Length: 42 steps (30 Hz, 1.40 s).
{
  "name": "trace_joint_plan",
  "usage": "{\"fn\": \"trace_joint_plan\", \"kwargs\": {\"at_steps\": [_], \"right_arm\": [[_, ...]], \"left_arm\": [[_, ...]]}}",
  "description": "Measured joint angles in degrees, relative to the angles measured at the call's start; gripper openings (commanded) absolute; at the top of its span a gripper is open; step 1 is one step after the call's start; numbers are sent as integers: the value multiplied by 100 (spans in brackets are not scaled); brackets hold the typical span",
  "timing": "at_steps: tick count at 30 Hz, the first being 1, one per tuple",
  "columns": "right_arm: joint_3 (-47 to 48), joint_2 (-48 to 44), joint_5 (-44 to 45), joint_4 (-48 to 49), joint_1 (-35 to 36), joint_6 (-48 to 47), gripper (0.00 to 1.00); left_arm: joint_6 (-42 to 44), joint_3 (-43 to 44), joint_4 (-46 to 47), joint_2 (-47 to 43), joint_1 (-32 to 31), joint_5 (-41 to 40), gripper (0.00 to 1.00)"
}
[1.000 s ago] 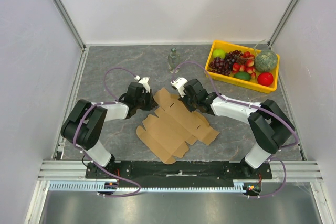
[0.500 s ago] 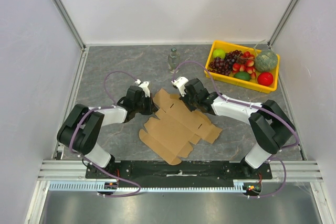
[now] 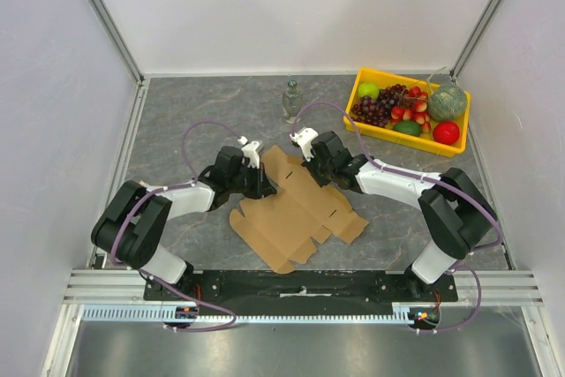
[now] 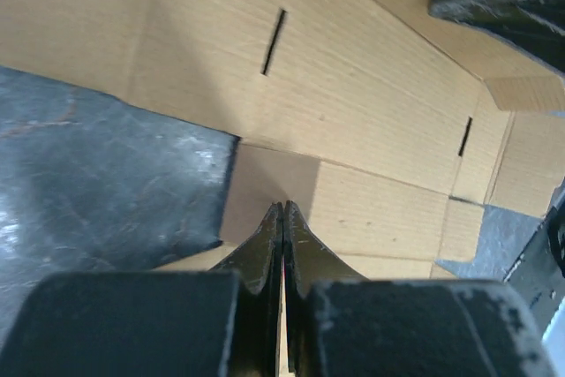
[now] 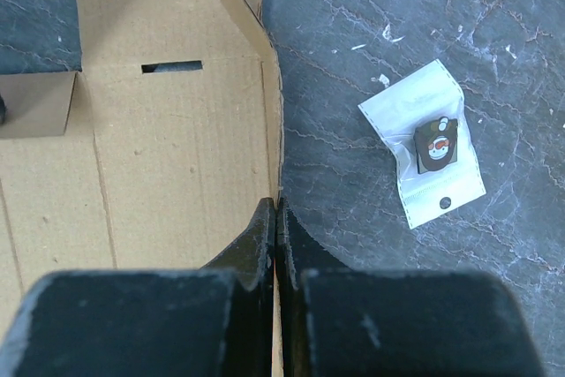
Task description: Fold the paper box
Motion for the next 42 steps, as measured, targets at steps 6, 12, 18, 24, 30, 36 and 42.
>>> {"fn": "trace_joint_plan", "kwargs": {"at_steps": [6,12,18,24,30,36,42], "right_arm": [[0,0,0,2,-7,44,0],[0,0,-2,35,-13,70,0],[0,0,0,35,-22,70,0],[-2,-57,0,31,-26,39,0],[-2,-118,-22,-28,-26,-157,0],[-2,-280,-297,-109,-26,-363,0],[-48,-507,-848,-116,-9,-584,0]], "left_arm": [[0,0,37,111,-352,90,2],[-7,7,83,415,-474,81,2],[-22,61,122,459,-476,74,2],[-17,61,72,-101,-476,273,2],[-9,90,76,-1237,-407,249,2],[-9,380,28,-1316,157,-59,2],[-22,975,24,-584,494,-232,2]]}}
